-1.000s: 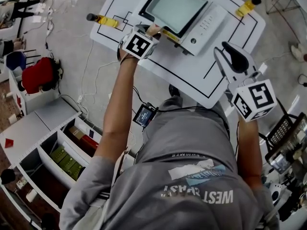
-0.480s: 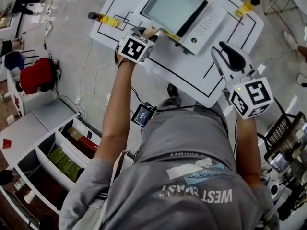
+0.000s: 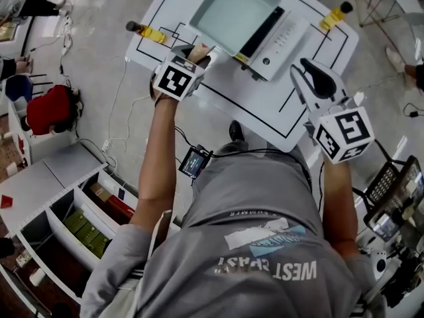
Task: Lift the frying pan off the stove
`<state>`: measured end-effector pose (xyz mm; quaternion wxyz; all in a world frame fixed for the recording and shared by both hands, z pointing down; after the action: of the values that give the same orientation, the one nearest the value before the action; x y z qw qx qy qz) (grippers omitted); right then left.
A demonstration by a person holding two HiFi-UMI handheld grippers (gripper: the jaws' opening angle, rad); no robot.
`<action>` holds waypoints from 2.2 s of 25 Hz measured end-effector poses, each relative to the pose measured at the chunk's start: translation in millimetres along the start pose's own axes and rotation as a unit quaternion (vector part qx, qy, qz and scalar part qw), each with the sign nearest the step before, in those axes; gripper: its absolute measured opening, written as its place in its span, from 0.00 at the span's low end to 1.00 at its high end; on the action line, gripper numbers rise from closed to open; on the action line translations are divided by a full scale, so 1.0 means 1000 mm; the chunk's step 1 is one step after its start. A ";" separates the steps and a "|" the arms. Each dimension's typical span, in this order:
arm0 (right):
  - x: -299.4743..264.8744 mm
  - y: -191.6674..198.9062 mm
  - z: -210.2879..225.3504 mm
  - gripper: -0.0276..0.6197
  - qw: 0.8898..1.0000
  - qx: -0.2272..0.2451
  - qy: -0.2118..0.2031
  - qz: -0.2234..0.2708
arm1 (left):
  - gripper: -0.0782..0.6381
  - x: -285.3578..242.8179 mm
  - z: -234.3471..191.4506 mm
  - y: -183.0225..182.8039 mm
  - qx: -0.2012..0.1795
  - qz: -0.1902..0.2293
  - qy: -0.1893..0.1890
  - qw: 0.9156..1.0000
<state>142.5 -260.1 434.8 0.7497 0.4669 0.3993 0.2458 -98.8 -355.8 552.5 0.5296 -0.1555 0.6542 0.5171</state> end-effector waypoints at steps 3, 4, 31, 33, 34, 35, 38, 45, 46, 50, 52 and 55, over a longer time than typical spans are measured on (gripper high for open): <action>0.004 -0.007 -0.002 0.20 1.000 0.005 0.008 0.007 | 0.29 0.018 0.001 -0.002 -0.007 0.007 -0.006 1.000; 0.005 -0.010 -0.002 0.20 1.000 0.008 0.011 0.011 | 0.29 0.024 0.000 -0.002 -0.009 0.009 -0.008 1.000; 0.033 -0.069 -0.039 0.06 0.988 0.082 0.053 0.115 | 0.29 0.139 0.002 -0.001 -0.042 0.048 -0.062 0.996; 0.035 -0.071 -0.042 0.06 0.988 0.086 0.055 0.120 | 0.29 0.144 0.002 0.000 -0.043 0.050 -0.066 0.996; 0.036 -0.072 -0.044 0.06 0.987 0.088 0.056 0.121 | 0.29 0.147 0.002 0.001 -0.044 0.051 -0.068 0.995; 0.036 -0.073 -0.046 0.06 0.987 0.092 0.058 0.121 | 0.29 0.149 0.001 0.001 -0.044 0.053 -0.069 0.995; 0.036 -0.075 -0.051 0.05 0.986 0.109 0.065 0.109 | 0.29 0.154 -0.001 0.000 -0.044 0.059 -0.071 0.995; 0.034 -0.076 -0.056 0.05 0.986 0.112 0.067 0.106 | 0.29 0.156 -0.005 0.003 -0.048 0.061 -0.076 0.994; 0.034 -0.076 -0.057 0.05 0.986 0.112 0.068 0.105 | 0.29 0.156 -0.005 0.004 -0.047 0.061 -0.076 0.994; 0.033 -0.076 -0.058 0.05 0.986 0.109 0.069 0.102 | 0.29 0.154 -0.006 0.005 -0.050 0.061 -0.076 0.994; 0.032 -0.075 -0.058 0.05 0.987 0.109 0.068 0.100 | 0.29 0.153 -0.006 0.005 -0.053 0.062 -0.077 0.994; 0.031 -0.075 -0.058 0.05 0.987 0.111 0.068 0.099 | 0.29 0.151 -0.007 0.005 -0.052 0.065 -0.075 0.994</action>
<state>111.6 -240.9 341.4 0.6366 0.5662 0.4263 0.3042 -165.3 -307.5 425.7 0.5338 -0.1009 0.5934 0.5939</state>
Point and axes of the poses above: the fingertips, and each gripper's own axes: x backward along the fingers, z to its right, y out of its underside, the point moved 4 cm from there along x, backward along the fingers, and after that the axes turned 3 degrees about -x, right-handed, at the moved point
